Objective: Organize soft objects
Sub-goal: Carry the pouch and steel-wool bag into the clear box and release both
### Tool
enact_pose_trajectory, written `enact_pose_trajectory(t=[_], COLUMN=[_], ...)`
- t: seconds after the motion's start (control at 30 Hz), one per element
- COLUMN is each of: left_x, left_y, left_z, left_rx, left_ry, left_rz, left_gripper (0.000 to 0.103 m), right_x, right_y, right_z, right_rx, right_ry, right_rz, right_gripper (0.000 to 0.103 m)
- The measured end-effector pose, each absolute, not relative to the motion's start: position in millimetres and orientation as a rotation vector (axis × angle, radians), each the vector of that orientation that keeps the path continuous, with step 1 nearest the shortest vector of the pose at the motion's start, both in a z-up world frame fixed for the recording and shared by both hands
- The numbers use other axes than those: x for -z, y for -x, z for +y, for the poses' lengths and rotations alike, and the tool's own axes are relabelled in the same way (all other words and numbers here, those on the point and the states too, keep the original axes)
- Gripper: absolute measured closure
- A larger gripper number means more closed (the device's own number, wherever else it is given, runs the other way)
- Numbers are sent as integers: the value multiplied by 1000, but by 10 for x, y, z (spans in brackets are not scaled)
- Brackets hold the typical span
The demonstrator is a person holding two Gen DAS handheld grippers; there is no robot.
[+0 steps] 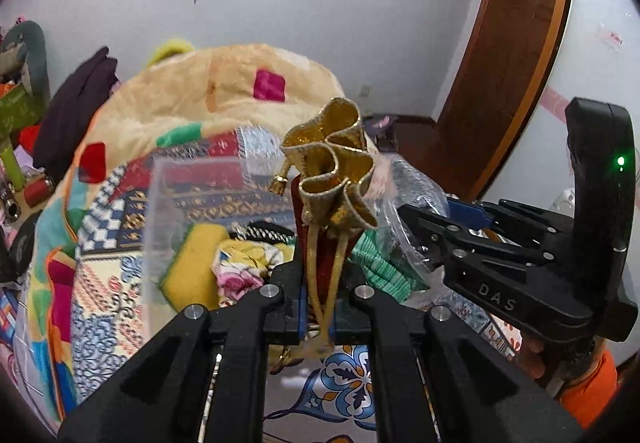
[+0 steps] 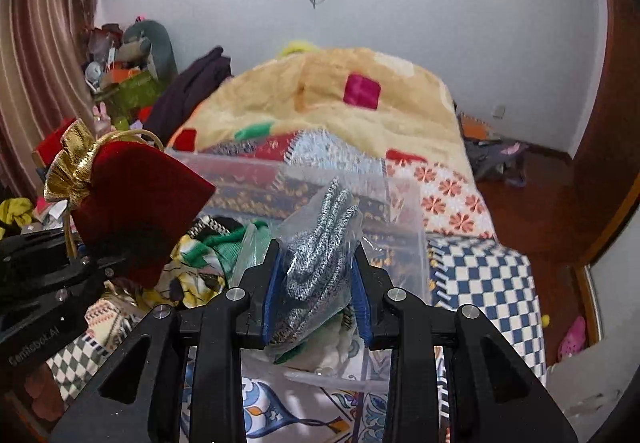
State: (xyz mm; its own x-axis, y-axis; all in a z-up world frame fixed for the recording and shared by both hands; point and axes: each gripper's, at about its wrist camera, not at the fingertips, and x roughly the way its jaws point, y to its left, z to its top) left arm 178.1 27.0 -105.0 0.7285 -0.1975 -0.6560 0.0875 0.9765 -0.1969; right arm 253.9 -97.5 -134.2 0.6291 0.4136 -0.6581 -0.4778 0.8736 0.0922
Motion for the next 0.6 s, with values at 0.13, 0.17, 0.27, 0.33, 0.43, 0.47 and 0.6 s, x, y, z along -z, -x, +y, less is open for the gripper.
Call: enact_pose_trajectory(t=[0.13, 0.17, 0.27, 0.33, 0.43, 0.47, 0.6], left_x=[1186, 1215, 1245, 1242, 1212, 1192, 1108], left_y=[-1900, -1929, -1959, -1956, -1903, -1865, -1723], left_z=[273, 278, 293, 326, 344, 344, 350], left_rx=[160, 158, 149, 149, 147, 141, 135], left_ry=[164, 166, 177, 193, 193, 184, 164], left_rz=[789, 802, 820, 824, 811, 800, 763], left_gripper=[98, 97, 89, 80, 62, 58, 54], right_x=[1421, 1432, 1438, 1424, 1380, 1368, 1261], right_y=[-2572, -2576, -2558, -2539, -2513, -2513, -2429], right_z=[-968, -959, -931, -921, -939, -957, -1017], right_rx=[-521, -523, -519, -515, -508, -510, -516], right_ry=[94, 97, 116, 130, 137, 135, 138], right_rz=[759, 761, 763, 765, 759, 755, 722], right_gripper=[72, 71, 69, 66, 53, 48, 44])
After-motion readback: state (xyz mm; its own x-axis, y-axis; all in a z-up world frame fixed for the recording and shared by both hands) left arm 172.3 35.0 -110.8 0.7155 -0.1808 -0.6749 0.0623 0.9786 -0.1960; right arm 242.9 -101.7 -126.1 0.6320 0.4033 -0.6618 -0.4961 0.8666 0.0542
